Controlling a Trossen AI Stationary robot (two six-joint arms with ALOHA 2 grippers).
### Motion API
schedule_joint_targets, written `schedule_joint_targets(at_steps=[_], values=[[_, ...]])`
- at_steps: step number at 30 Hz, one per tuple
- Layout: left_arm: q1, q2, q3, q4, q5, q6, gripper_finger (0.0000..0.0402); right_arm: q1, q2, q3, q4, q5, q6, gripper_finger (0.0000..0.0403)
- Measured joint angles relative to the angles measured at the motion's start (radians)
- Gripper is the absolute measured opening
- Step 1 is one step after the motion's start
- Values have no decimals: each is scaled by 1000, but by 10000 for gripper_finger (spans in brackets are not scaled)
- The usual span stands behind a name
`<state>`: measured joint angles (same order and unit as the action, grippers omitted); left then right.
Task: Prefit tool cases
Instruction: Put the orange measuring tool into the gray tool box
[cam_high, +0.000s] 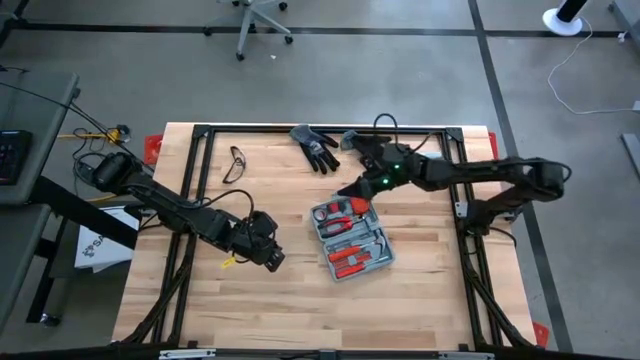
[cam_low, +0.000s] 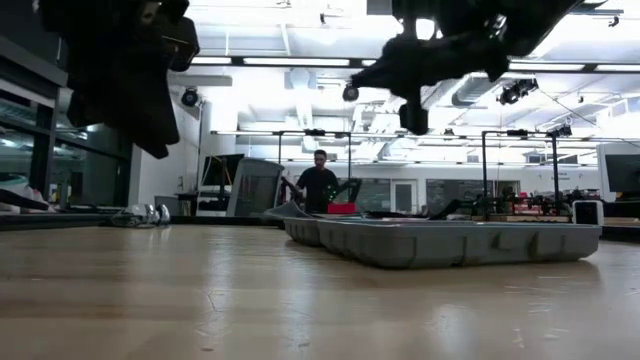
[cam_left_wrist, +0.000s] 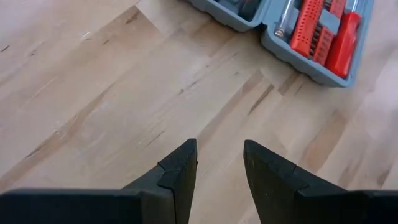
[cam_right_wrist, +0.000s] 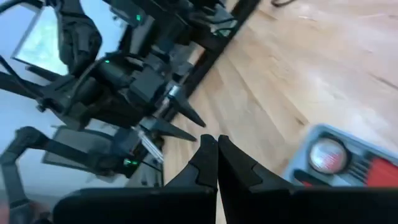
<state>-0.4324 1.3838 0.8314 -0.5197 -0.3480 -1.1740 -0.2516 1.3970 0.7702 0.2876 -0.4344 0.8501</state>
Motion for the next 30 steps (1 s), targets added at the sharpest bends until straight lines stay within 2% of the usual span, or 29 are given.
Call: schedule_joint_targets(at_steps=[6,12,30], values=[[0,0,0,2,3,0,126,-22,-77,1,-96,40,-32,0],[0,0,0,1,5,0,126,-37,-83,0,-98,30,-8,0],[0,0,0,1,5,0,126,36,-83,0,-129,39,-47,0]])
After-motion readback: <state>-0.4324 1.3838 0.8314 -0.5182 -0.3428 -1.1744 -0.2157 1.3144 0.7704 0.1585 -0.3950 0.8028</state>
